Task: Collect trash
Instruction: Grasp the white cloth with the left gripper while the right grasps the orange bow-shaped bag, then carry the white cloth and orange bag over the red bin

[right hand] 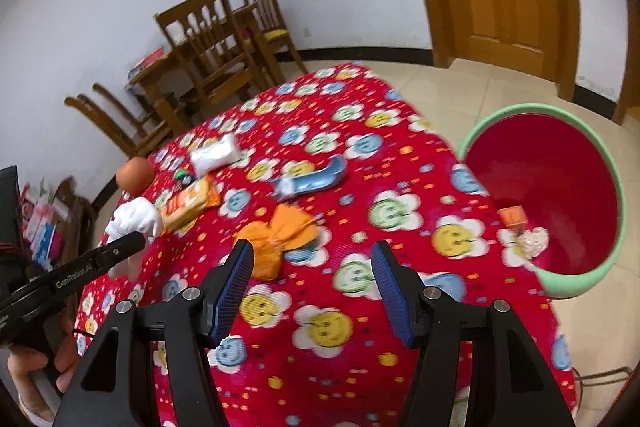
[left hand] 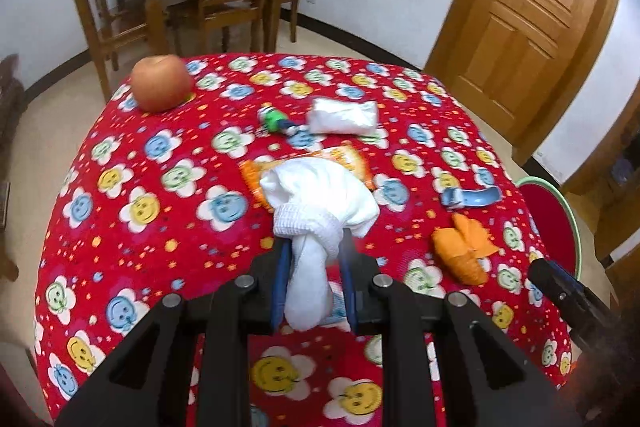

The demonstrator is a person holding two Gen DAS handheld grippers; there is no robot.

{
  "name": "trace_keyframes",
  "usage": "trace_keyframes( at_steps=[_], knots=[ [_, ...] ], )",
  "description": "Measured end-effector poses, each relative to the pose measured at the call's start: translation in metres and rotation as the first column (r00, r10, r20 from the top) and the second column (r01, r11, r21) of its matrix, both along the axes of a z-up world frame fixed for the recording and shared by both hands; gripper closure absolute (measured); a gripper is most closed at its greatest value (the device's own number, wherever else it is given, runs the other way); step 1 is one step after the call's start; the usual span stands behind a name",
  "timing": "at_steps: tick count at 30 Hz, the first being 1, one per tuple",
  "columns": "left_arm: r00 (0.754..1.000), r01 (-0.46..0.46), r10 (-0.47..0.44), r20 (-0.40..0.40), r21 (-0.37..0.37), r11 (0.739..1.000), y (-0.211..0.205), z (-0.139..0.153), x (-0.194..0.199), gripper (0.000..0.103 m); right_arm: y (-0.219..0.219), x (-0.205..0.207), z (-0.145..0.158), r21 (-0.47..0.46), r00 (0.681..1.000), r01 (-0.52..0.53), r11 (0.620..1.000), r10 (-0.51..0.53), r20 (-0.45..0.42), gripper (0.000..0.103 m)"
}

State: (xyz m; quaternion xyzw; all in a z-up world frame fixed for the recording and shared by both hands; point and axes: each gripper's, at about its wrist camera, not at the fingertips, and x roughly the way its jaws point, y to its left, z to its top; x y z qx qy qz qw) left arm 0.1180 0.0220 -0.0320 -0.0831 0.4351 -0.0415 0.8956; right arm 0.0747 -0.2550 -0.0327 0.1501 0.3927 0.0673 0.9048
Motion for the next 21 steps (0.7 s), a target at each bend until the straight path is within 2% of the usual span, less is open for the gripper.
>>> trace_keyframes(
  at_steps=[12, 21],
  knots=[
    [0.998, -0.051, 0.051, -0.026, -0.018, 0.999, 0.025, -0.014, -0.001, 0.080, 0.046, 0.023, -0.021, -0.072, 0.994, -0.098, 0.993, 0.095, -0.051, 0.041],
    [0.997, -0.063, 0.063, -0.034, -0.022, 0.998, 0.031, -0.018, 0.001, 0.080, 0.053, 0.034, -0.035, -0.083, 0.988, -0.135, 0.987, 0.127, -0.093, 0.063]
  ],
)
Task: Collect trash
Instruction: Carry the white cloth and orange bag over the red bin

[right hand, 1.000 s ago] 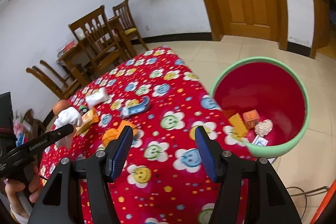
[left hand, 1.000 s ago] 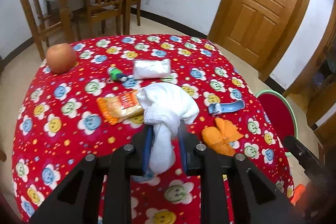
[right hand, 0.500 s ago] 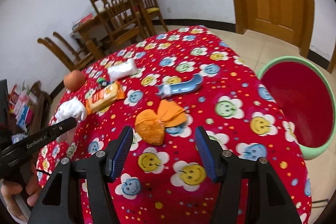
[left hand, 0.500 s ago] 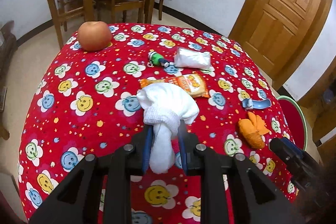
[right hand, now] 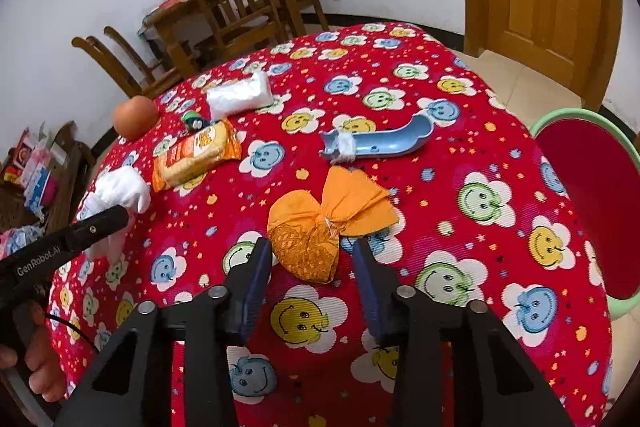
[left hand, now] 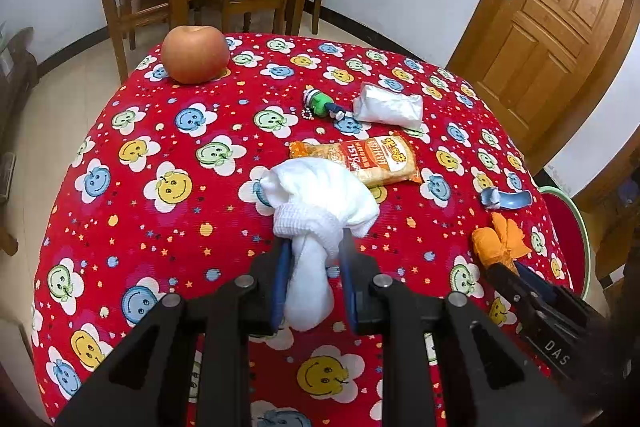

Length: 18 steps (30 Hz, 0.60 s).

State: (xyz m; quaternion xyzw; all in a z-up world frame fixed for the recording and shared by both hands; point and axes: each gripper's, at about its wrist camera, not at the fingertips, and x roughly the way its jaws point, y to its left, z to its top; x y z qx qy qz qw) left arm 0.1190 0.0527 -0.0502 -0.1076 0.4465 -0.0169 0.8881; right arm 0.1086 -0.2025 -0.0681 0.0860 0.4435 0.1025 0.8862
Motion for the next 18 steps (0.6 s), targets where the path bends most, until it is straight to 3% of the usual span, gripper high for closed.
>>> trace_keyframes(
  at_steps=[4, 18],
  knots=[
    [1.000, -0.001, 0.001, -0.001, 0.000, 1.000, 0.000, -0.001, 0.000, 0.080, 0.003, 0.000, -0.002, -0.001, 1.000, -0.016, 1.000, 0.016, -0.004, 0.073],
    [1.000, 0.012, -0.012, 0.018, 0.009, 1.000, -0.008, 0.008, -0.005, 0.080, -0.006, -0.017, 0.014, 0.026, 0.999, -0.007, 1.000, 0.006, 0.040, 0.078]
  ],
)
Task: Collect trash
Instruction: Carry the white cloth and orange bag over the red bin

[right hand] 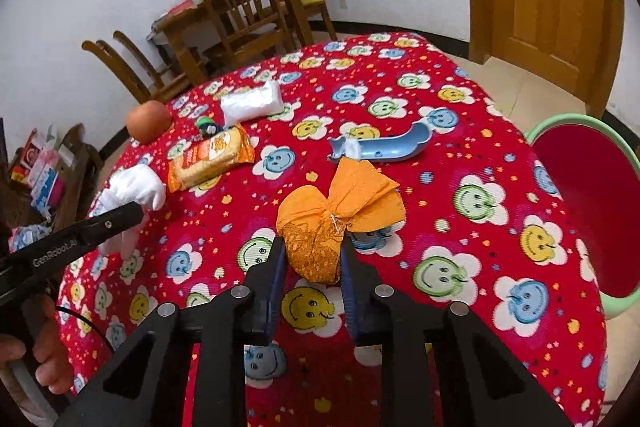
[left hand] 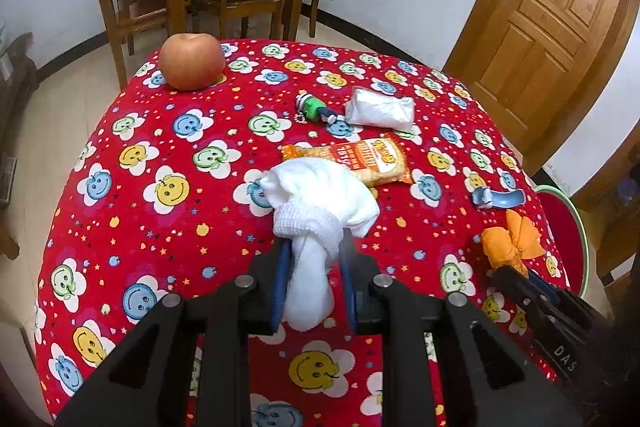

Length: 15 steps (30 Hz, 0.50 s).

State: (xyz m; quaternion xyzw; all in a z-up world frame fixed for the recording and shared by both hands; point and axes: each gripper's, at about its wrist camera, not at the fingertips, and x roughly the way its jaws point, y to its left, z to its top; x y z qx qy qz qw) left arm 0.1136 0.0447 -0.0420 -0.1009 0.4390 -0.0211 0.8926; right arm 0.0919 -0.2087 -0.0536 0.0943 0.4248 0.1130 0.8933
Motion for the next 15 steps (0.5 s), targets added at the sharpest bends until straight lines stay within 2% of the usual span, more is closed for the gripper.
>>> trace_keyframes(
  at_steps=[15],
  knots=[
    [0.996, 0.081, -0.082, 0.041, 0.014, 0.997, -0.038, 0.023, -0.009, 0.080, -0.041, -0.029, 0.030, 0.048, 0.994, 0.074, 0.996, -0.077, 0.074, 0.078]
  ],
)
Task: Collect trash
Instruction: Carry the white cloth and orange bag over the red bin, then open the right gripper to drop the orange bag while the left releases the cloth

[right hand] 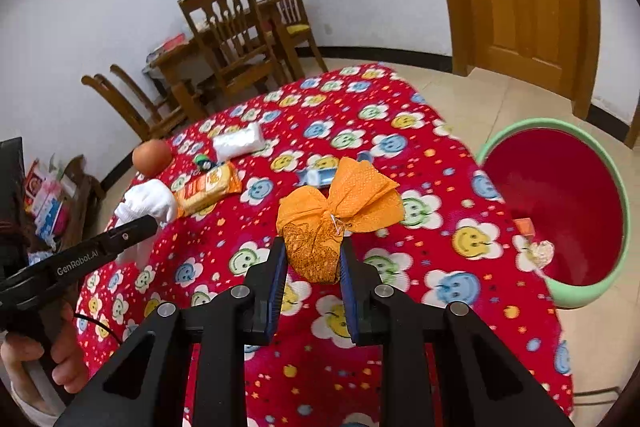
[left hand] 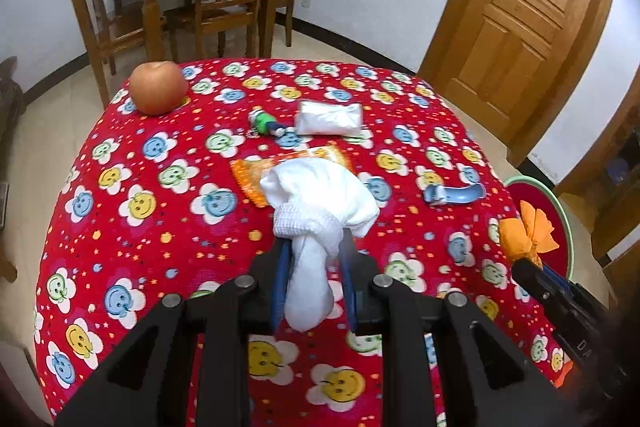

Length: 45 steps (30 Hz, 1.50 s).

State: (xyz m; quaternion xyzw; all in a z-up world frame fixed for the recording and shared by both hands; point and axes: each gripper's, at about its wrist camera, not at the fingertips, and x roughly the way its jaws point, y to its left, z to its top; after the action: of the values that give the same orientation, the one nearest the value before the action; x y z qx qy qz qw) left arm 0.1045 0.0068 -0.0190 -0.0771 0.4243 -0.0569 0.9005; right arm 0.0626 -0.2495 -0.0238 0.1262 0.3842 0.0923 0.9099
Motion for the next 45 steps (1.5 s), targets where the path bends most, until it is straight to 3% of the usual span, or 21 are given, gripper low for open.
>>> trace_keyframes(
  at_steps=[14, 31, 45],
  knots=[
    [0.983, 0.185, -0.184, 0.021, -0.017, 0.983, -0.076, 0.017, -0.002, 0.080, -0.067, -0.020, 0.016, 0.028, 0.988, 0.147, 0.989, -0.148, 0.044, 0.078],
    [0.916, 0.400, -0.400, 0.028, 0.007, 0.917, -0.182, 0.016, 0.008, 0.080, -0.149, -0.034, -0.005, 0.051, 0.945, 0.328, 0.943, -0.328, -0.001, 0.078],
    [0.870, 0.493, -0.494, 0.010, 0.024, 0.870, -0.243, 0.001, 0.024, 0.080, -0.196, -0.028, -0.034, 0.046, 0.905, 0.423, 0.905, -0.420, -0.064, 0.075]
  ],
)
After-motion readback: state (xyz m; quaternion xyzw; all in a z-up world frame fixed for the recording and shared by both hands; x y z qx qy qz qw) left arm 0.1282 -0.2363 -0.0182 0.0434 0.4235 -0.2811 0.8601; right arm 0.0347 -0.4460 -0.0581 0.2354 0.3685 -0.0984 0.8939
